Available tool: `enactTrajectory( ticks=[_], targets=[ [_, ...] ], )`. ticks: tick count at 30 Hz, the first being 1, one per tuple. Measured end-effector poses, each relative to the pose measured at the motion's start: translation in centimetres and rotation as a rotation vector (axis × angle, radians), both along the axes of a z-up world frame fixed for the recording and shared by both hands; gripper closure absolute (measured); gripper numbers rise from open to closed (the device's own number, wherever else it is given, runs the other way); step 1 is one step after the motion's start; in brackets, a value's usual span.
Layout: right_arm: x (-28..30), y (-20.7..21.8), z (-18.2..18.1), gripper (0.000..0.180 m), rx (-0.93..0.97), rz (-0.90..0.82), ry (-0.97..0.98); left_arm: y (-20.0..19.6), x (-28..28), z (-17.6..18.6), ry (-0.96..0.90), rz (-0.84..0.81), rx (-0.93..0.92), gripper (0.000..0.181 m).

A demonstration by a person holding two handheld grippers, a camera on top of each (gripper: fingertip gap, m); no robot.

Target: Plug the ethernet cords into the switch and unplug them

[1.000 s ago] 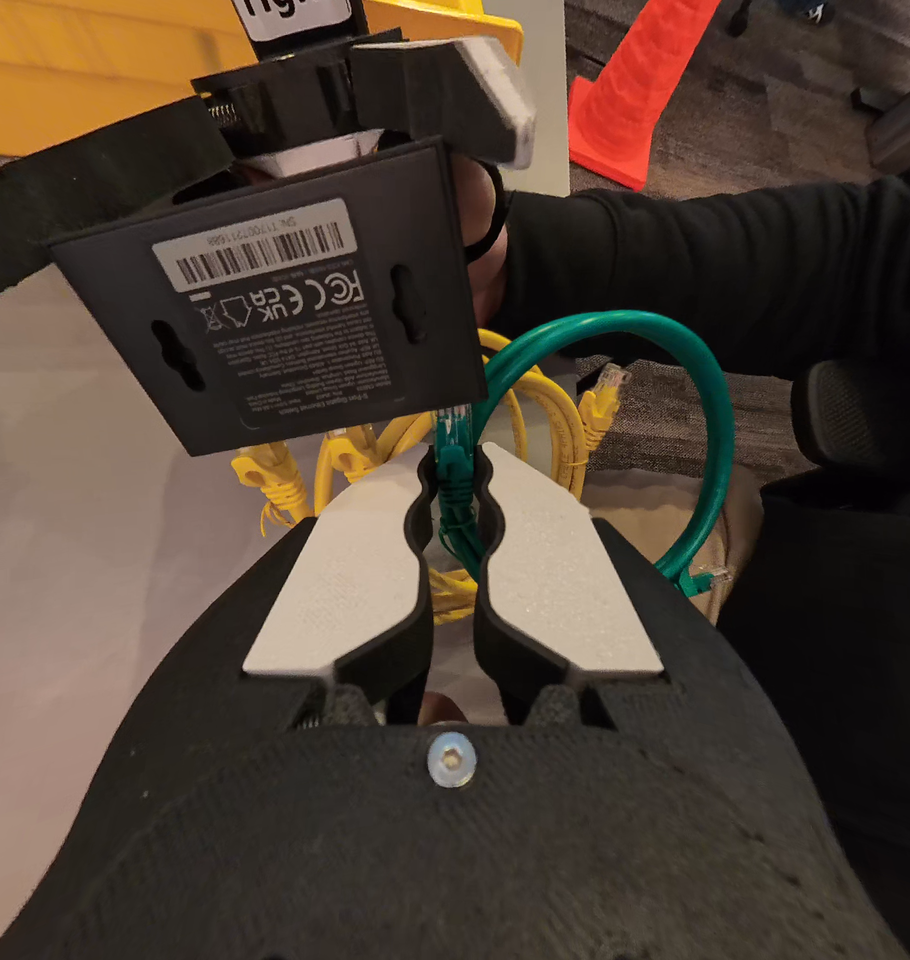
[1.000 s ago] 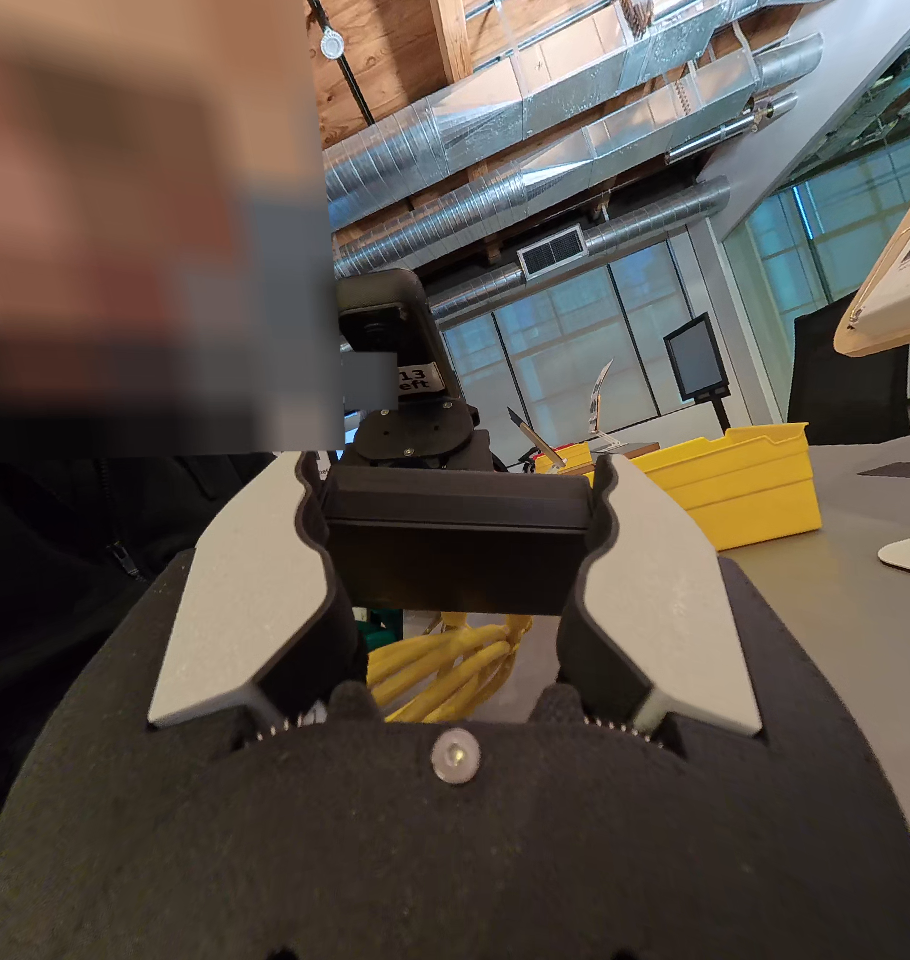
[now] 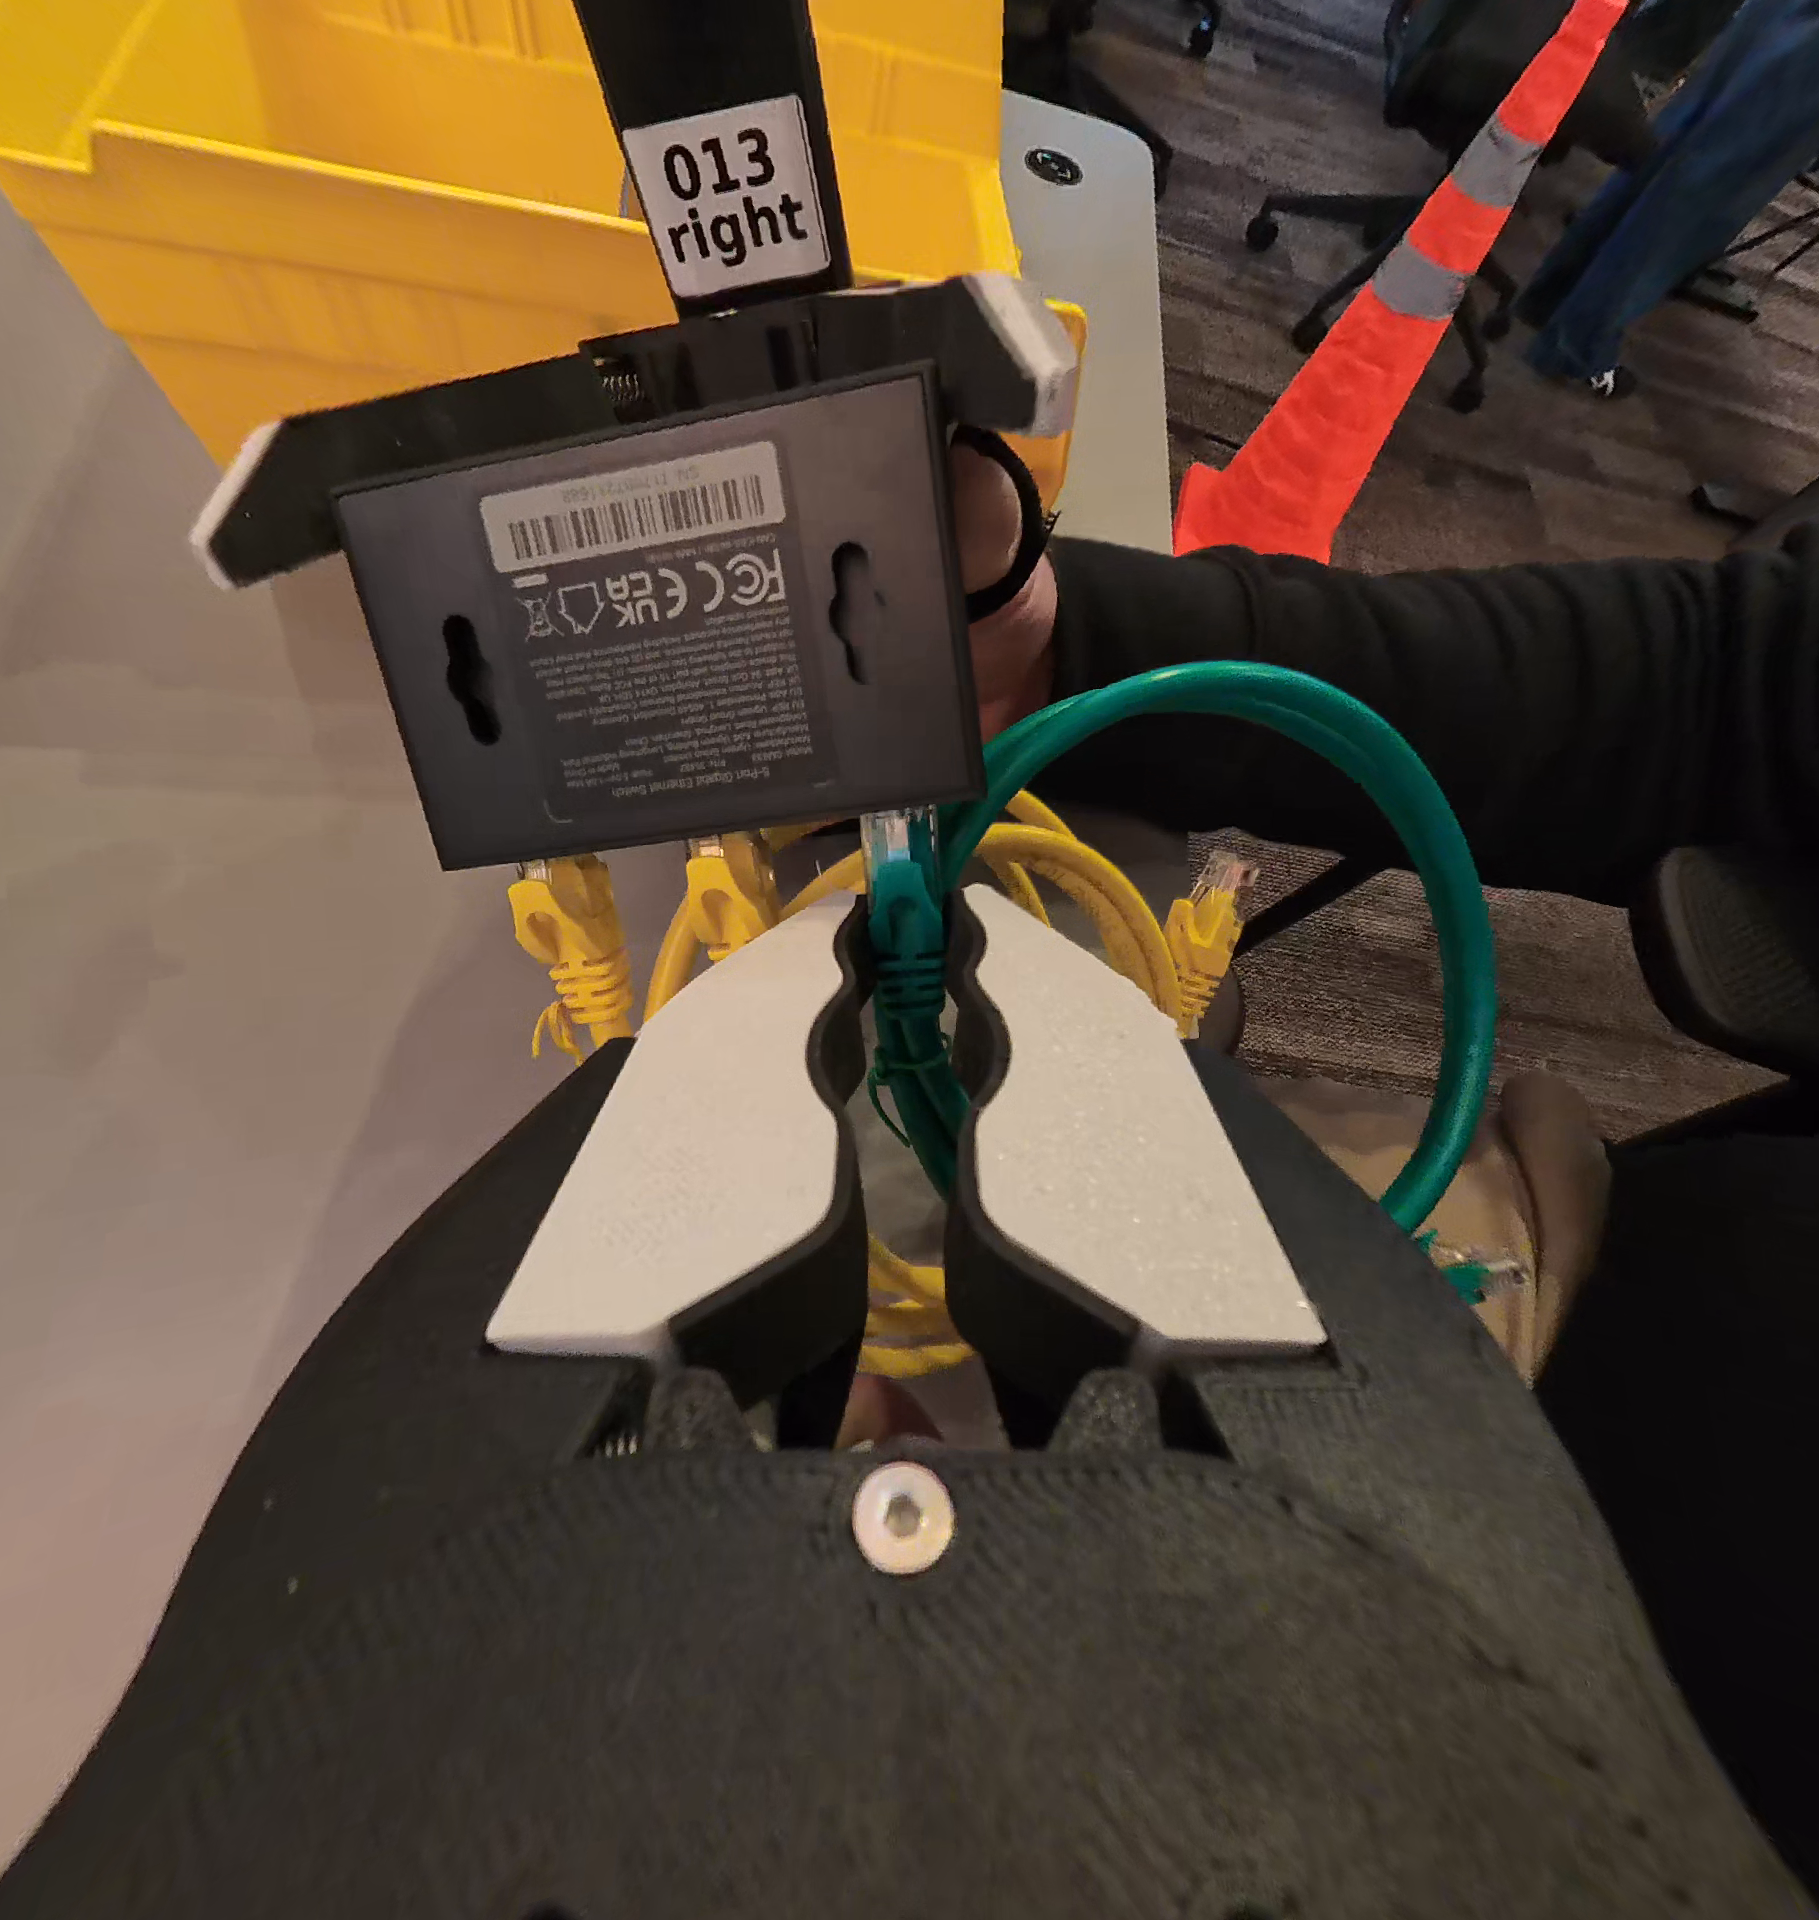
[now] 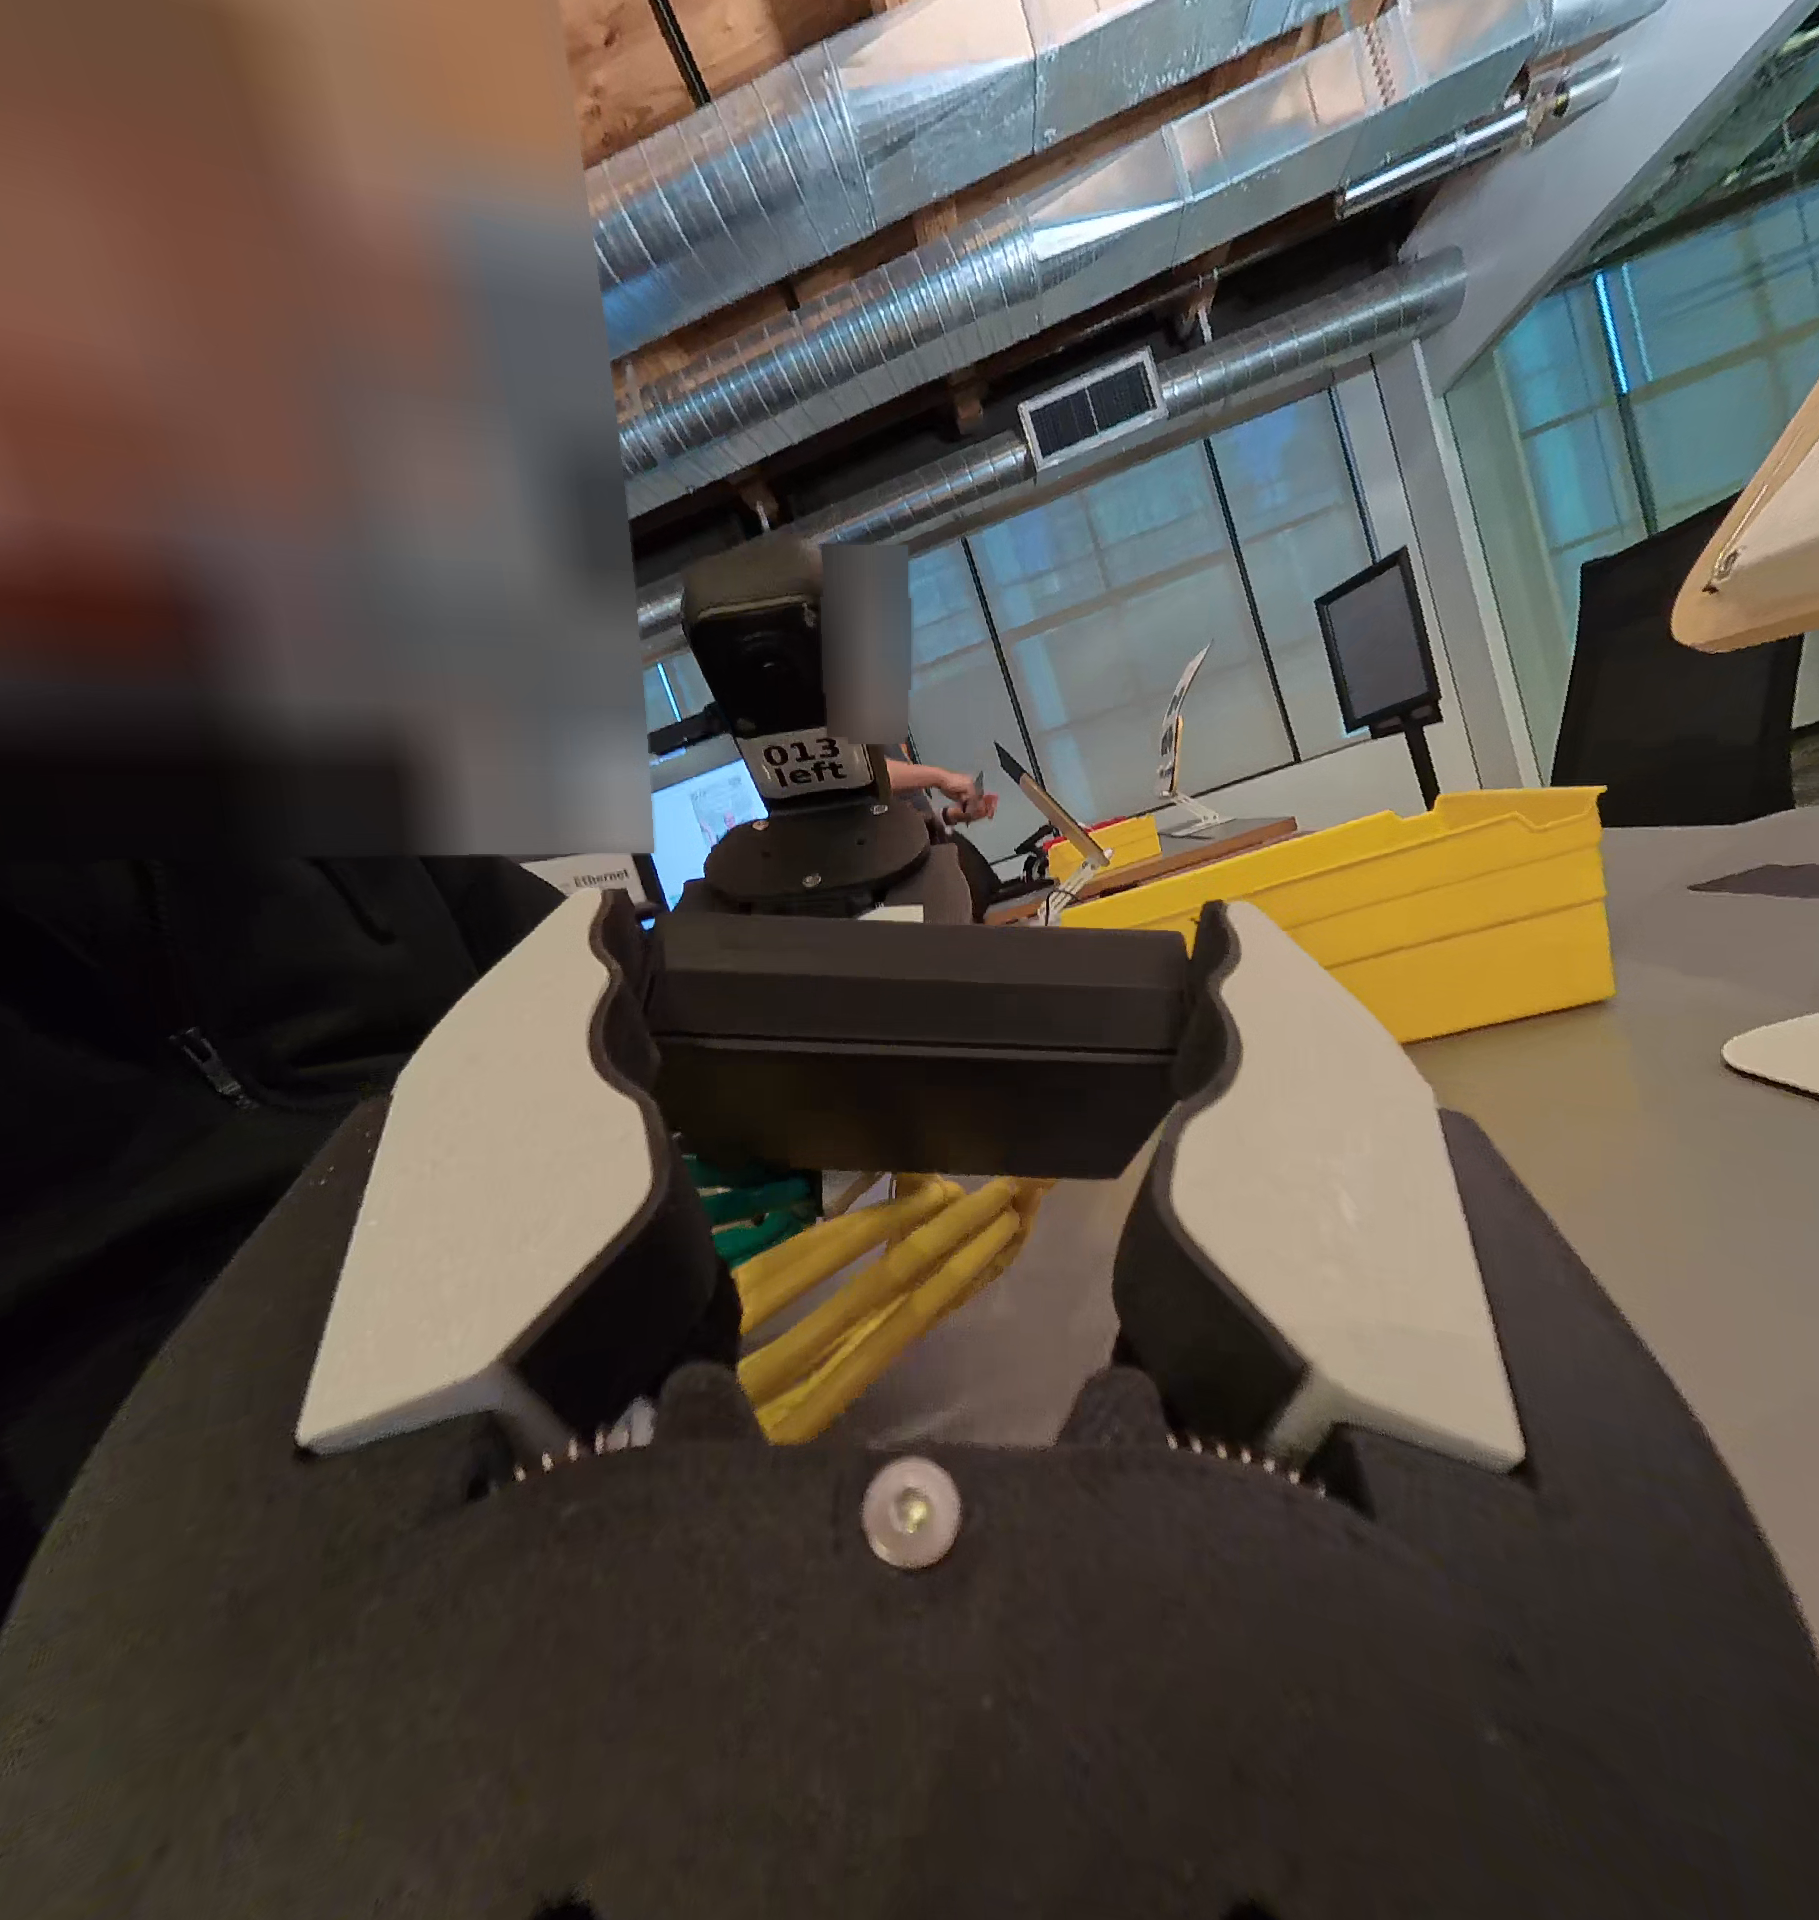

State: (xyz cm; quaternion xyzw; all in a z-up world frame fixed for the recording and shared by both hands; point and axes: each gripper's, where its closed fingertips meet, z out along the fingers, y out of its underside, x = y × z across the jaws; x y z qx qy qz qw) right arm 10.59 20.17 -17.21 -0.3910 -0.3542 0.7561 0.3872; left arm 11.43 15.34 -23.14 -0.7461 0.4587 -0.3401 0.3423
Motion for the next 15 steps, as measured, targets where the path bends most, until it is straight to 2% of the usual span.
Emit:
enactTrajectory(
  ticks=[15],
  targets=[
    [-1.6,-0.9,-1.8,0.08,0.078,-0.011,-0.14,-0.2,-2.5,0.1,0.098,-0.008,0.039,0.169]
  ],
)
